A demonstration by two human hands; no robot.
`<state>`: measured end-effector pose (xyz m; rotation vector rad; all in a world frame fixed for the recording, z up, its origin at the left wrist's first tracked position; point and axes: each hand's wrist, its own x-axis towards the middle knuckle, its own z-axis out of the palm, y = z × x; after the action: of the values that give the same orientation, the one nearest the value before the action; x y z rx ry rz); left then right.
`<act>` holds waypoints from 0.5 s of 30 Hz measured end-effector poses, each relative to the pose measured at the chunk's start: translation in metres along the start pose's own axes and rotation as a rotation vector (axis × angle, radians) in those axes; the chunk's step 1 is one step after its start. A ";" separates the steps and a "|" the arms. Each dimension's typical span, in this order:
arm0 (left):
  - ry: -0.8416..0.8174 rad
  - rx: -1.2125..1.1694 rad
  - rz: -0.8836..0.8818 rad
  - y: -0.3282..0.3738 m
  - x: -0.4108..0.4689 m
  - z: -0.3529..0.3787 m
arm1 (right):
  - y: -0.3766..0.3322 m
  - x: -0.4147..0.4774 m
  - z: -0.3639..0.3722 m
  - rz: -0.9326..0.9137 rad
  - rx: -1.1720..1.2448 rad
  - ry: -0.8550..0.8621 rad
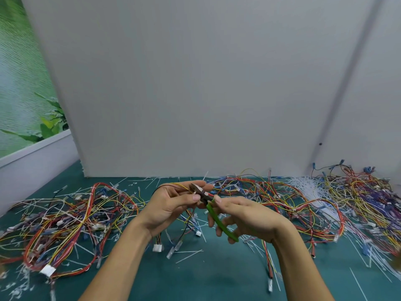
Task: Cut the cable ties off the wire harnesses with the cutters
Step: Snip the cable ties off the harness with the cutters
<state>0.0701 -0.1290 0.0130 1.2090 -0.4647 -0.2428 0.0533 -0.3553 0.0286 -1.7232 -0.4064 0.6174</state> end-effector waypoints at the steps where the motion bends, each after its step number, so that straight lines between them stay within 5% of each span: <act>1: -0.006 -0.006 -0.002 0.000 0.000 0.000 | -0.001 0.000 0.000 -0.003 -0.030 0.023; 15: -0.040 -0.154 -0.073 -0.002 0.002 -0.002 | 0.001 0.007 0.004 -0.052 -0.391 0.187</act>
<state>0.0728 -0.1286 0.0111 1.0733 -0.4285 -0.3597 0.0564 -0.3479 0.0254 -2.1157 -0.4585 0.3481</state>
